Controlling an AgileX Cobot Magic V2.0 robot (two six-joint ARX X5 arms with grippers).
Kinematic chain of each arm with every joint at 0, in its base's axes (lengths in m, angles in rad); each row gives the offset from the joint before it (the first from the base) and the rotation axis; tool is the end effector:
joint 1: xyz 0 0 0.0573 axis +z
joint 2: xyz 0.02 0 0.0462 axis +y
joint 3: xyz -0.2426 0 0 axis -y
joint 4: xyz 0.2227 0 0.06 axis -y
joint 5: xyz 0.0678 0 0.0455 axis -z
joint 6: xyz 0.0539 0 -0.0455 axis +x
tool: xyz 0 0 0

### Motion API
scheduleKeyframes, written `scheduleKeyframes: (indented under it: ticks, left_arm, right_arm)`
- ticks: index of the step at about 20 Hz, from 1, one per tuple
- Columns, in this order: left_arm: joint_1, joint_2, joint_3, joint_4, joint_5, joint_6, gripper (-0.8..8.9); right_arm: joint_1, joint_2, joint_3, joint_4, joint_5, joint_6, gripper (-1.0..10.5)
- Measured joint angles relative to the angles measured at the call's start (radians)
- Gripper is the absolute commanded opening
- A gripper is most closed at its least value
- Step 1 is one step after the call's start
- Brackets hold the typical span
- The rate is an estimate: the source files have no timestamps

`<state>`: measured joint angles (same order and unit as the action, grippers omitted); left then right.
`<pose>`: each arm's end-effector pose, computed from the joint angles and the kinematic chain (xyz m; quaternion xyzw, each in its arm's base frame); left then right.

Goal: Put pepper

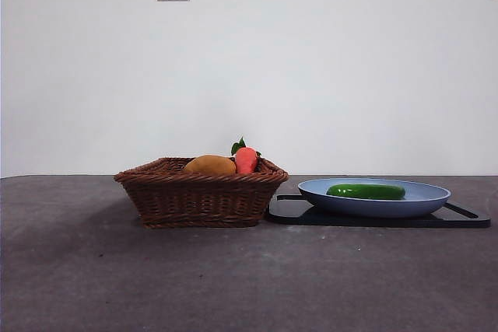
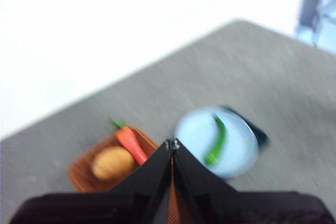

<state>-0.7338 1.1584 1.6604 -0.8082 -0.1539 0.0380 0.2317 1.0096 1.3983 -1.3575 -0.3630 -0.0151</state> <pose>0.1574 -0.1308 0.4490 0.0835 0.1323 -0.2851 0.9456 0.1330 0.0510 0.3514 0.0242 0.4627 0.2628 0.8463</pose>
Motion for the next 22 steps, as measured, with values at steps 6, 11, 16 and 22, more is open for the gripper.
scheduleKeyframes:
  ticks: [6, 11, 16, 22]
  left_arm:
    - [0.270, -0.228, -0.191, 0.255, 0.138, 0.032, 0.08]
    - [0.493, -0.571, -0.605, 0.490, 0.150, 0.034, 0.08]
    - [0.630, -0.832, -0.999, 0.661, 0.146, 0.025, 0.08]
    - [0.655, -0.974, -1.363, 0.841, 0.150, -0.060, 0.08]
  right_arm:
    - [0.000, 0.000, 0.000, 0.000, 0.000, 0.000, 0.1]
    - [0.000, 0.000, 0.000, 0.000, 0.000, 0.000, 0.1]
    - [0.000, 0.000, 0.000, 0.000, 0.000, 0.000, 0.1]
    - [0.000, 0.000, 0.000, 0.000, 0.000, 0.000, 0.1]
